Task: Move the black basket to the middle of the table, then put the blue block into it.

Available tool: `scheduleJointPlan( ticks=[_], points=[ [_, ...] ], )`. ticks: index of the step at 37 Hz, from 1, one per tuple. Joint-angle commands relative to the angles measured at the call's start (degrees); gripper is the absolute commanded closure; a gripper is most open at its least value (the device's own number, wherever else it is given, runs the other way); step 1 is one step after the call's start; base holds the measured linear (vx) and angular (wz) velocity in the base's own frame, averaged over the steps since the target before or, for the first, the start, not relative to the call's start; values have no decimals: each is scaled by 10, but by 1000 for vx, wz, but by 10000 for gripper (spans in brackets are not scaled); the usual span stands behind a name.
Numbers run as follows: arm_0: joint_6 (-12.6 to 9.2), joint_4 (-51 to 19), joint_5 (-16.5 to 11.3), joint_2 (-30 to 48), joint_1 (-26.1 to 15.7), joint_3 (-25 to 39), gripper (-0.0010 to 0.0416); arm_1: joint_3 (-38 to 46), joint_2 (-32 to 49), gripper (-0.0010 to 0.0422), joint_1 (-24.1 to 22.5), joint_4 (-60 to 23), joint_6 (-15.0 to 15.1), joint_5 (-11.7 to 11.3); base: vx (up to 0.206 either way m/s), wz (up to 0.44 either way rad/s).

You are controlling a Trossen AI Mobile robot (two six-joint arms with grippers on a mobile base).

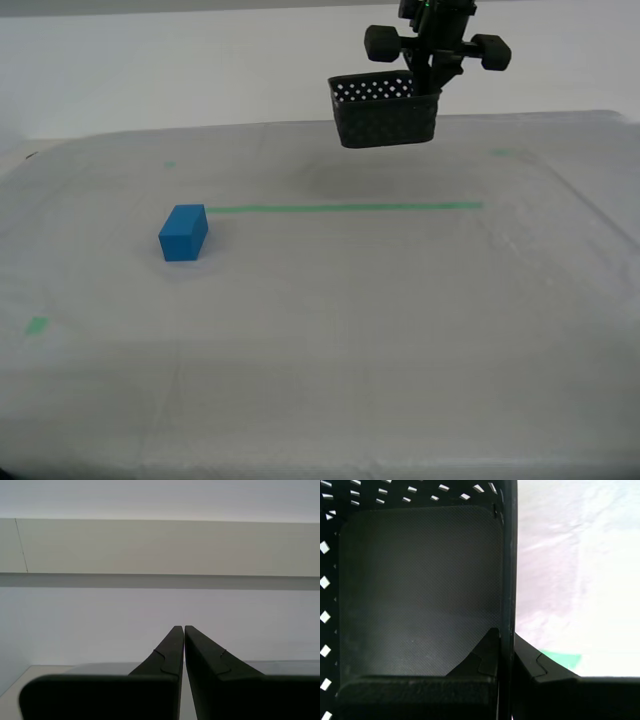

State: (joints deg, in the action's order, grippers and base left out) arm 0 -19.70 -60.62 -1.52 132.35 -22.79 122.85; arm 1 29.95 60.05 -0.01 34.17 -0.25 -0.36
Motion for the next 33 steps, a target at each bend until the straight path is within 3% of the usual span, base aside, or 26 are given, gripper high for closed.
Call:
scheduleJointPlan(
  ticks=[1,17,33],
  points=[
    [-12,2,3,-7,-15,0,407,0,0,412,0,2,1,0,0,0],
    [-29,27,43,-16,-68,-18,407,0,0,412,0,2,1,0,0,0],
    [-78,213,33,-106,-78,-260,406,0,0,412,0,2,1,0,0,0]
  ],
)
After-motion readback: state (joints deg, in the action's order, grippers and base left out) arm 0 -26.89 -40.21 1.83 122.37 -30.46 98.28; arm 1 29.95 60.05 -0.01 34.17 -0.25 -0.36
